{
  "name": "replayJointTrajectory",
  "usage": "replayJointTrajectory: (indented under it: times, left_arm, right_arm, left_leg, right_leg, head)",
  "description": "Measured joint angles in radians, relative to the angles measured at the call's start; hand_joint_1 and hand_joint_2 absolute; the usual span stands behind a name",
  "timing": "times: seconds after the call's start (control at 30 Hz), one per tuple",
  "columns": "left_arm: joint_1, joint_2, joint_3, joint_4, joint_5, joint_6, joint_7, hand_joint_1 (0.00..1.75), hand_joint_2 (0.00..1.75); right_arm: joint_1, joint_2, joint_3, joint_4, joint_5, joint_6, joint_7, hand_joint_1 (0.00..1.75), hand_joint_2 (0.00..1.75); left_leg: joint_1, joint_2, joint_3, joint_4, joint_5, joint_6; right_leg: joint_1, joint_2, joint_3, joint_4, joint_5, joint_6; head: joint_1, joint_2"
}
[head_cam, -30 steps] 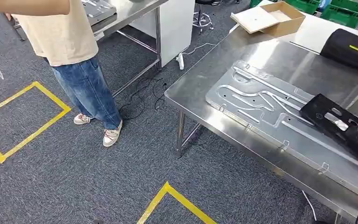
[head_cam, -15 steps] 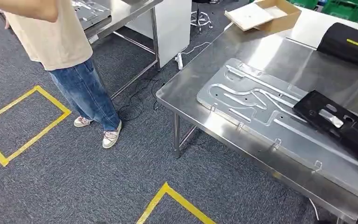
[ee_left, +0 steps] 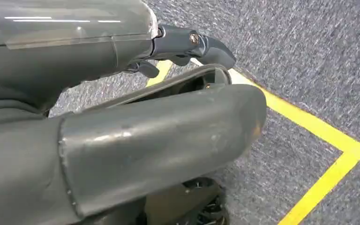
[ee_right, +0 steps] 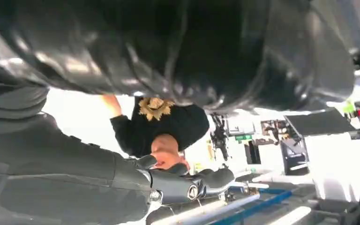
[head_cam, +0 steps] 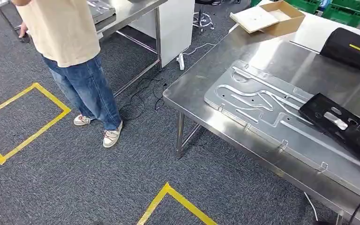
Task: Take the parts from the cabinet and place them on the table.
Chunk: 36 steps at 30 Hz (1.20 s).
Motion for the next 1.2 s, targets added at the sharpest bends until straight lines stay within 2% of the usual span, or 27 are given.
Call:
replayJointTrajectory:
  times: [0.03,0.07,0.1,0.17,0.2,0.23,0.3,0.37,0.4,0.5,0.53,0.57,0.6,0.67,0.7,0.73,0.8,0.83,0.87,0.9,0.93,1.0,1.03,1.07,1.1,1.13,1.2]
  left_arm:
    - [0.001,0.0,0.0,0.0,0.0,0.0,0.0,0.0,0.0]
    - [0.002,0.0,0.0,0.0,0.0,0.0,0.0,0.0,0.0]
    - [0.002,0.0,0.0,0.0,0.0,0.0,0.0,0.0,0.0]
    - [-0.001,0.0,0.0,0.0,0.001,0.0,-0.002,0.0,0.0]
    - [-0.001,0.0,0.0,0.0,0.002,0.001,-0.002,0.0,0.0]
    - [-0.002,0.0,0.001,0.0,0.002,0.002,-0.003,0.0,0.0]
    - [-0.002,0.0,0.002,0.0,0.005,0.003,-0.003,0.0,0.0]
    - [-0.001,0.0,0.003,0.0,0.006,0.003,-0.004,0.0,0.0]
    - [-0.001,0.0,0.003,0.0,0.009,0.003,-0.005,0.0,0.0]
    - [-0.003,0.0,0.004,0.0,0.006,0.002,-0.007,0.0,0.0]
    - [-0.002,0.0,0.004,0.0,0.002,0.001,-0.011,0.0,0.0]
    - [-0.001,0.0,0.004,0.0,0.001,0.0,-0.016,0.0,0.0]
    - [-0.001,0.0,0.004,0.0,0.001,-0.003,-0.019,0.0,0.0]
    - [-0.004,0.0,0.004,0.0,0.001,-0.006,-0.024,0.0,0.0]
    - [-0.005,0.0,0.004,0.0,0.001,-0.006,-0.024,0.0,0.0]
    - [-0.007,0.0,0.003,0.0,0.001,-0.005,-0.024,0.0,0.0]
    - [-0.007,0.001,0.003,0.0,-0.001,-0.002,-0.02,0.0,0.0]
    - [-0.004,0.001,0.004,0.0,-0.001,-0.002,-0.019,0.0,0.0]
    - [-0.004,0.001,0.004,0.0,-0.001,-0.002,-0.019,0.0,0.0]
    - [-0.005,0.001,0.004,0.0,-0.001,-0.002,-0.018,0.0,0.0]
    - [-0.007,0.001,0.004,0.0,-0.001,-0.002,-0.018,0.0,0.0]
    - [-0.008,0.001,0.004,0.0,-0.001,-0.002,-0.018,0.0,0.0]
    - [-0.007,0.002,0.004,0.0,-0.001,-0.002,-0.018,0.0,0.0]
    - [-0.006,0.002,0.004,0.0,-0.001,-0.002,-0.018,0.0,0.0]
    - [-0.006,0.002,0.004,0.0,-0.001,-0.001,-0.017,0.0,0.0]
    - [-0.006,0.002,0.004,0.0,-0.001,-0.001,-0.016,0.0,0.0]
    - [-0.006,0.002,0.004,0.0,-0.001,-0.001,-0.016,0.0,0.0]
  right_arm:
    - [0.004,0.003,0.0,0.0,-0.003,0.0,0.0,0.0,0.0]
    - [0.004,0.006,0.0,0.0,-0.013,0.001,-0.004,0.0,0.0]
    - [0.004,0.009,0.0,-0.002,-0.028,0.0,-0.007,0.0,0.0]
    - [0.004,0.016,0.0,-0.023,-0.061,-0.002,-0.02,0.0,0.0]
    - [0.004,0.024,0.001,-0.033,-0.075,-0.004,-0.024,0.0,0.0]
    - [0.008,0.031,0.003,-0.05,-0.088,-0.006,-0.03,0.0,0.0]
    - [0.023,0.048,0.006,-0.076,-0.102,-0.007,-0.037,0.0,0.0]
    - [0.029,0.066,0.012,-0.105,-0.108,-0.008,-0.039,0.0,0.0]
    - [0.029,0.071,0.015,-0.114,-0.108,-0.008,-0.04,0.0,0.0]
    - [0.029,0.08,0.024,-0.125,-0.107,-0.008,-0.04,0.0,0.0]
    - [0.03,0.082,0.026,-0.125,-0.107,-0.008,-0.04,0.0,0.0]
    - [0.03,0.084,0.028,-0.125,-0.106,-0.008,-0.04,0.0,0.0]
    - [0.03,0.084,0.029,-0.125,-0.105,-0.008,-0.04,0.0,0.0]
    - [0.03,0.084,0.03,-0.125,-0.106,-0.008,-0.04,0.0,0.0]
    - [0.03,0.084,0.03,-0.125,-0.112,-0.008,-0.04,0.0,0.0]
    - [0.029,0.085,0.03,-0.125,-0.119,-0.008,-0.04,0.0,0.0]
    - [0.028,0.085,0.03,-0.125,-0.125,-0.008,-0.04,0.0,0.0]
    - [0.029,0.085,0.03,-0.125,-0.125,-0.008,-0.04,0.0,0.0]
    - [0.029,0.085,0.031,-0.125,-0.125,-0.008,-0.04,0.0,0.0]
    - [0.029,0.085,0.031,-0.125,-0.125,-0.008,-0.04,0.0,0.0]
    - [0.027,0.085,0.031,-0.125,-0.125,-0.008,-0.04,0.0,0.0]
    - [0.029,0.085,0.031,-0.124,-0.125,-0.008,-0.039,0.0,0.0]
    - [0.032,0.087,0.031,-0.122,-0.125,-0.008,-0.04,0.0,0.0]
    - [0.033,0.088,0.031,-0.12,-0.125,-0.008,-0.039,0.0,0.0]
    - [0.033,0.088,0.031,-0.119,-0.125,-0.008,-0.039,0.0,0.0]
    - [0.033,0.088,0.031,-0.119,-0.125,-0.008,-0.039,0.0,0.0]
    - [0.033,0.088,0.031,-0.119,-0.125,-0.008,-0.039,0.0,0.0]
  left_leg:
    - [0.0,0.0,-0.001,0.001,0.0,0.0]
    - [0.0,0.0,0.0,0.002,-0.001,-0.001]
    - [0.001,0.0,0.0,0.004,-0.003,-0.003]
    - [0.003,-0.001,0.0,0.014,-0.01,-0.012]
    - [-0.002,-0.001,-0.003,0.019,-0.015,-0.019]
    - [-0.002,-0.002,-0.007,0.025,-0.017,-0.024]
    - [0.0,-0.001,-0.006,0.021,-0.016,-0.032]
    - [0.002,-0.002,-0.01,0.028,-0.027,-0.045]
    - [0.004,-0.002,-0.02,0.06,-0.052,-0.048]
    - [0.005,-0.002,-0.124,0.282,-0.158,-0.051]
    - [0.005,-0.002,-0.145,0.325,-0.165,-0.051]
    - [0.005,-0.002,-0.145,0.323,-0.149,-0.049]
    - [0.005,-0.002,-0.126,0.28,-0.115,-0.047]
    - [0.005,-0.002,-0.046,0.115,-0.028,-0.038]
    - [0.004,-0.002,-0.019,0.054,-0.018,-0.032]
    - [0.0,-0.003,-0.008,0.025,-0.025,-0.034]
    - [-0.002,-0.004,-0.011,0.032,-0.024,-0.028]
    - [-0.004,-0.005,-0.012,0.031,-0.021,-0.024]
    - [0.003,-0.004,-0.007,0.018,-0.013,-0.013]
    - [0.003,-0.004,-0.004,0.013,-0.01,-0.009]
    - [0.003,-0.004,-0.004,0.012,-0.009,-0.005]
    - [0.002,-0.003,-0.004,0.013,-0.009,-0.004]
    - [0.002,-0.003,-0.005,0.014,-0.01,-0.003]
    - [0.002,-0.004,-0.005,0.015,-0.011,-0.003]
    - [0.002,-0.004,-0.004,0.016,-0.012,-0.004]
    - [0.002,-0.004,-0.004,0.016,-0.013,-0.004]
    - [0.002,-0.004,-0.004,0.016,-0.013,-0.004]
  right_leg:
    - [-0.003,0.0,-0.013,0.025,0.0,0.003]
    - [-0.006,0.0,-0.007,0.011,0.019,0.005]
    - [-0.01,-0.001,0.021,-0.044,0.058,0.008]
    - [-0.017,-0.003,0.108,-0.209,0.137,0.011]
    - [-0.013,-0.003,0.123,-0.238,0.117,0.009]
    - [-0.006,0.002,0.12,-0.246,0.122,-0.005]
    - [-0.002,0.0,0.117,-0.244,0.12,-0.015]
    - [-0.008,0.0,0.118,-0.25,0.126,-0.03]
    - [-0.006,0.0,0.119,-0.251,0.126,-0.037]
    - [0.0,-0.002,0.117,-0.25,0.124,-0.048]
    - [0.002,-0.002,0.117,-0.25,0.124,-0.049]
    - [0.003,-0.001,0.118,-0.25,0.124,-0.049]
    - [0.004,-0.001,0.119,-0.25,0.124,-0.049]
    - [0.004,0.0,0.125,-0.25,0.122,-0.046]
    - [0.004,0.0,0.126,-0.249,0.12,-0.044]
    - [0.011,0.001,0.122,-0.243,0.117,-0.038]
    - [0.01,0.0,0.119,-0.246,0.122,-0.029]
    - [0.007,0.0,0.119,-0.249,0.124,-0.023]
    - [0.006,0.0,0.118,-0.244,0.118,-0.017]
    - [0.003,0.0,0.112,-0.225,0.102,-0.014]
    - [0.003,0.0,0.09,-0.177,0.069,-0.01]
    - [0.003,0.0,0.021,-0.034,0.002,-0.003]
    - [0.002,0.0,-0.012,0.029,-0.013,-0.001]
    - [0.001,0.0,-0.019,0.038,-0.002,0.001]
    - [0.0,0.0,-0.006,0.006,0.028,0.001]
    - [0.0,0.0,0.002,-0.01,0.04,0.0]
    - [0.0,0.0,0.002,-0.01,0.04,0.0]
  head:
    - [0.0,0.0]
    - [0.0,0.0]
    - [0.0,0.0]
    - [0.0,0.0]
    - [0.001,0.0]
    - [0.0,0.0]
    - [0.0,0.0]
    - [0.0,0.0]
    - [0.0,0.0]
    - [0.0,0.0]
    - [0.0,0.0]
    - [0.0,0.0]
    - [0.0,0.0]
    - [0.0,0.0]
    - [0.0,0.0]
    - [0.0,0.0]
    - [0.0,0.0]
    - [0.0,0.0]
    - [0.0,0.0]
    - [0.001,0.0]
    - [0.0,0.0]
    - [0.0,0.0]
    - [0.0,0.0]
    - [0.0,0.0]
    - [0.0,0.0]
    - [0.0,0.0]
    - [0.0,0.0]
